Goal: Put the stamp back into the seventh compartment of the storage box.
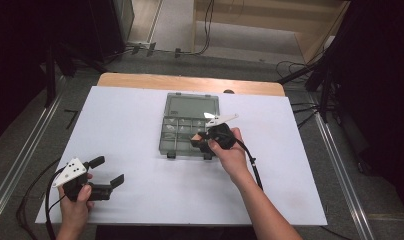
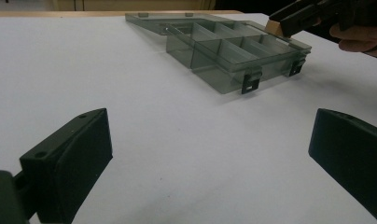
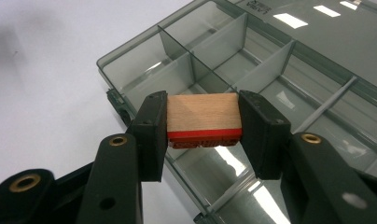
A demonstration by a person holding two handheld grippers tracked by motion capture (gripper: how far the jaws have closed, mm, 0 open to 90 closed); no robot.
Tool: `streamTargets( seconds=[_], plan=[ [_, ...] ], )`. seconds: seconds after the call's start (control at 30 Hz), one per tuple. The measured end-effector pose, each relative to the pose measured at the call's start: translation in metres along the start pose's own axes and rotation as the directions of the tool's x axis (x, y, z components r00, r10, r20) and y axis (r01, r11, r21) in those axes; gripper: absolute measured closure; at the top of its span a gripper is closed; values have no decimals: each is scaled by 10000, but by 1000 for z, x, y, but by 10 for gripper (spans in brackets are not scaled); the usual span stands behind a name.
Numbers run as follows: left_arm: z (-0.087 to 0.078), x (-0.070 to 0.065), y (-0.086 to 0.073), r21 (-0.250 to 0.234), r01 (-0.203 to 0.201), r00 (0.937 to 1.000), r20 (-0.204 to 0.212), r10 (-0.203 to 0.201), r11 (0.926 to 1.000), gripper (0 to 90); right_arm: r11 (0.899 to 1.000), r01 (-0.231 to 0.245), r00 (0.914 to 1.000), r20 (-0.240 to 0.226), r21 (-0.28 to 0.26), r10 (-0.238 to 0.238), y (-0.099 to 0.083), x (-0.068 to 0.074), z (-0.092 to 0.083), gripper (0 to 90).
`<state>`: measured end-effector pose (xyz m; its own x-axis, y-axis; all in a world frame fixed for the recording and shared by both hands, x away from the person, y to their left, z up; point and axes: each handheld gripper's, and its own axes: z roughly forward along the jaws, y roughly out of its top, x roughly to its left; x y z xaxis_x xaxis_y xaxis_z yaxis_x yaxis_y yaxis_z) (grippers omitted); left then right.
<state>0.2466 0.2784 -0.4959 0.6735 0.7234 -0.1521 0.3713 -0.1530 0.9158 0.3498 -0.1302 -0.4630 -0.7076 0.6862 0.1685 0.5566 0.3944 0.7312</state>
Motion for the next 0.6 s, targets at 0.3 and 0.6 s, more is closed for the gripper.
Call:
streamTargets(
  seconds=[0.3,0.6],
  plan=[
    [0,0,0,-57,71,10000,10,-71,10000,0,9996,-58,9998,193,259,53,-5,-4,7,520],
    [-1,1,0,-83,84,10000,17,-84,9999,0,9994,-333,9987,-394,96,337,-7,-9,6,400]
  ],
)
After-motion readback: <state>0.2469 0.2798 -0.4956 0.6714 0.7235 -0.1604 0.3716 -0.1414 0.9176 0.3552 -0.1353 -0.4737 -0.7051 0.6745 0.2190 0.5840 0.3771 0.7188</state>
